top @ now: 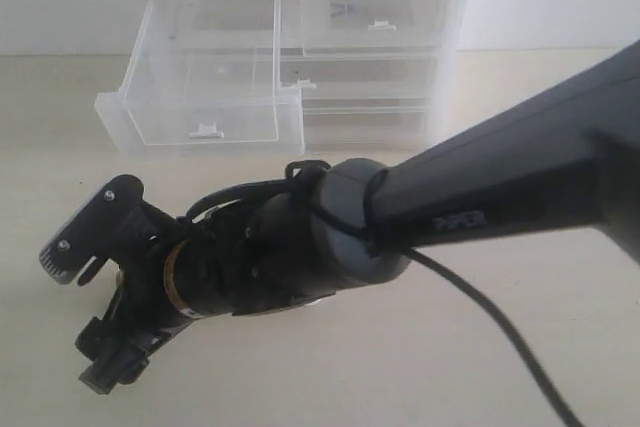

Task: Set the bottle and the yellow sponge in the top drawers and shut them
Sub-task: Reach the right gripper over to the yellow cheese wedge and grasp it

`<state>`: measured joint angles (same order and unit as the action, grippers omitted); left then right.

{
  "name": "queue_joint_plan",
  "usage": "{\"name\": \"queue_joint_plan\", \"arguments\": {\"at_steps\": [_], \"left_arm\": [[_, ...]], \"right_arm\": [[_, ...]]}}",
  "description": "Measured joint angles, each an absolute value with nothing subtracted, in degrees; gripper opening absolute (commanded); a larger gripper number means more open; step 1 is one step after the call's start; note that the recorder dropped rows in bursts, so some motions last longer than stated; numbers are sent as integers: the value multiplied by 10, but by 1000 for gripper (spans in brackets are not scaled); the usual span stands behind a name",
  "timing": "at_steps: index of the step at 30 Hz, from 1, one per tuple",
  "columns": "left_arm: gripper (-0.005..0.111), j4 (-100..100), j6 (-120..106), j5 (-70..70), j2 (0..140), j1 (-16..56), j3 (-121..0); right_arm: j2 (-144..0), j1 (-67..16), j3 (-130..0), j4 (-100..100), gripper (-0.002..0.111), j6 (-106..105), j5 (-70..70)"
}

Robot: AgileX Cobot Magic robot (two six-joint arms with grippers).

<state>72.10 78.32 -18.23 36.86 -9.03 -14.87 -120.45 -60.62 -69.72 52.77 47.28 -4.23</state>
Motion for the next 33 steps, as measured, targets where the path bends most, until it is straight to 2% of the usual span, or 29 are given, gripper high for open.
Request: {"name": "queue_joint_plan", "arguments": {"at_steps": [2,3,7,16,18,21,27,28,33], "left_arm": [[4,721,782,-182,369,-90,-149],[4,721,782,-182,369,-90,-149],[4,720,780,-182,369,-90,-149],[4,720,777,-182,369,-90,-149],[4,720,777,-182,369,-90,-149],[4,720,777,-182,369,-90,-149],[4,720,777,-182,369,-90,-149],[4,720,777,-182,369,-90,-149],[4,720,777,-183,369,-90,-145]], "right_arm": [[-1227,-606,-714,529,69,460,-26],[-1234,-606,-721,529,58,456,-17],[-1247,-606,-739,532,0,441,6],[-1172,-627,-741,522,3,433,93],[-1159,-633,-742,522,5,424,99],[-1162,-638,-746,522,22,420,94],[-1203,-639,-783,521,88,421,103],[-1209,-639,-792,521,92,421,103],[-1250,-634,-831,519,91,408,98]]}}
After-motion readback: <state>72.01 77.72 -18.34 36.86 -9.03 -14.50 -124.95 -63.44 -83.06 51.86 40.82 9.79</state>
